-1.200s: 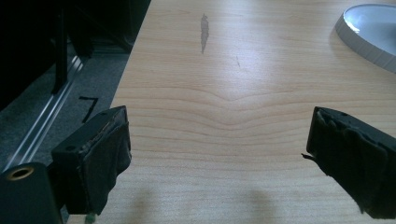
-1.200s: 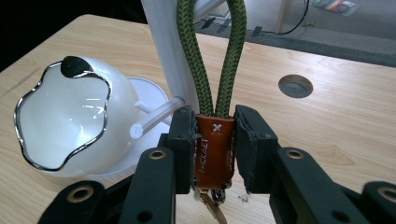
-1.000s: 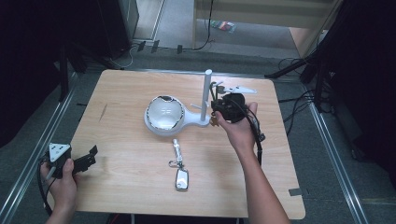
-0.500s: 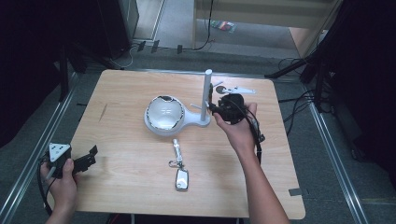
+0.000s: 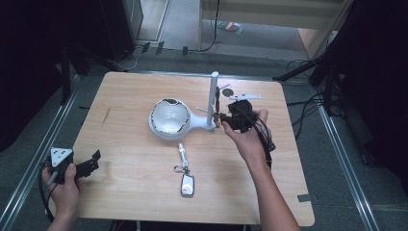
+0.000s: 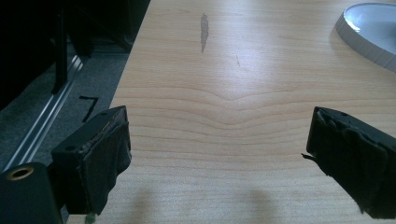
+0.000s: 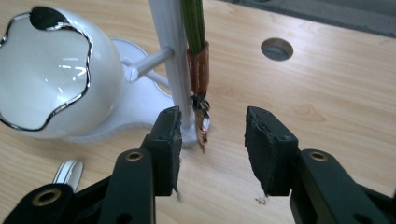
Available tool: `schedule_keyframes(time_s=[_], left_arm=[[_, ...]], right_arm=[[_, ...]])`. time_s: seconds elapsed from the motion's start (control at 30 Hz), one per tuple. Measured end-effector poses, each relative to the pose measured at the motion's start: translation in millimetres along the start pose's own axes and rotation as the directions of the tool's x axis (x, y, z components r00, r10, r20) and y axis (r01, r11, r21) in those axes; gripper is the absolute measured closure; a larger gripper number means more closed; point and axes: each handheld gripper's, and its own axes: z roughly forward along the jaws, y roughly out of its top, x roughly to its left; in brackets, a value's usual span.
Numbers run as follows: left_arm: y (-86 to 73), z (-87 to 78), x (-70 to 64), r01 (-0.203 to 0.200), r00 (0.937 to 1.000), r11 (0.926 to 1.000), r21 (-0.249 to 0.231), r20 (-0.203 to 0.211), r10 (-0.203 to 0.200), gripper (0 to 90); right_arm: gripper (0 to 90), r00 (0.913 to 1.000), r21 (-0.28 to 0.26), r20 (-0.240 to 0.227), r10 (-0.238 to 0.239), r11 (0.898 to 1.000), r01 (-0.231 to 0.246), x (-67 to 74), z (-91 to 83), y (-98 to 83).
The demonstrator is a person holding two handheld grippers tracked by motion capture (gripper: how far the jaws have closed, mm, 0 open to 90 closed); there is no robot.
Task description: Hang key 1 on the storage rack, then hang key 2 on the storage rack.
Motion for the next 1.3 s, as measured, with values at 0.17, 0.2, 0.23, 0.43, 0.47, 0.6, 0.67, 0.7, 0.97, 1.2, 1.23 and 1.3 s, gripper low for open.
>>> schedule_keyframes(time_s=[0.17,0.2,0.23,0.43,0.47,0.6,0.67,0.7,0.97,1.2,1.23,1.3], left_arm=[[-0.1,0.0,0.0,0.001,1.0000,1.0000,-0.003,0.002,-0.001,6.7],[-0.1,0.0,0.1,0.001,1.0000,1.0000,-0.003,0.001,-0.001,6.7],[-0.1,-0.1,0.1,0.002,1.0000,1.0000,-0.002,0.002,-0.002,6.7],[-0.2,0.1,-0.1,0.002,1.0000,1.0000,-0.004,0.001,-0.002,6.7],[-0.1,0.0,0.1,0.001,1.0000,1.0000,-0.001,0.003,-0.001,6.7],[0.1,0.2,-0.1,-0.004,1.0000,1.0000,0.001,0.000,0.004,6.7],[0.2,0.2,0.0,-0.003,1.0000,1.0000,0.003,0.000,0.003,6.7],[0.2,0.2,0.1,-0.003,1.0000,1.0000,0.003,0.000,0.003,6.7],[0.4,0.5,0.1,-0.001,1.0000,1.0000,0.004,0.000,0.001,6.7],[0.3,0.5,0.2,0.003,1.0000,1.0000,0.002,0.001,-0.003,6.7],[0.3,0.5,0.3,0.003,1.0000,1.0000,0.002,0.001,-0.003,6.7],[0.4,0.7,0.3,0.002,1.0000,1.0000,0.001,0.001,-0.002,6.7]], right_arm=[[51.7,0.9991,0.094,0.043,-0.009,0.996,0.005,2.5,-1.5,-4.0],[50.6,0.9990,0.113,0.043,-0.009,0.994,0.005,2.9,-1.5,-5.2],[48.9,0.9989,0.129,0.046,-0.011,0.992,0.005,3.5,-1.4,-6.5],[38.7,0.9979,0.246,0.053,-0.037,0.969,0.023,6.2,5.3,-16.7],[36.7,0.9979,0.263,0.051,-0.039,0.965,0.024,7.4,6.5,-18.5],[27.0,0.9971,0.329,0.063,-0.042,0.944,0.019,11.9,11.4,-23.6],[24.2,0.9972,0.361,0.069,-0.029,0.933,0.002,13.2,13.4,-25.5],[23.0,0.9974,0.361,0.067,-0.028,0.932,0.002,13.1,14.1,-26.3],[22.7,0.9984,0.373,0.053,-0.022,0.928,0.001,19.6,18.3,-33.3],[26.0,0.9982,0.393,0.033,-0.050,0.919,0.033,35.0,22.1,-37.4],[26.9,0.9982,0.396,0.030,-0.053,0.918,0.036,37.9,22.8,-38.2],[28.5,0.9978,0.397,0.024,-0.061,0.917,0.047,43.1,24.6,-39.9]])
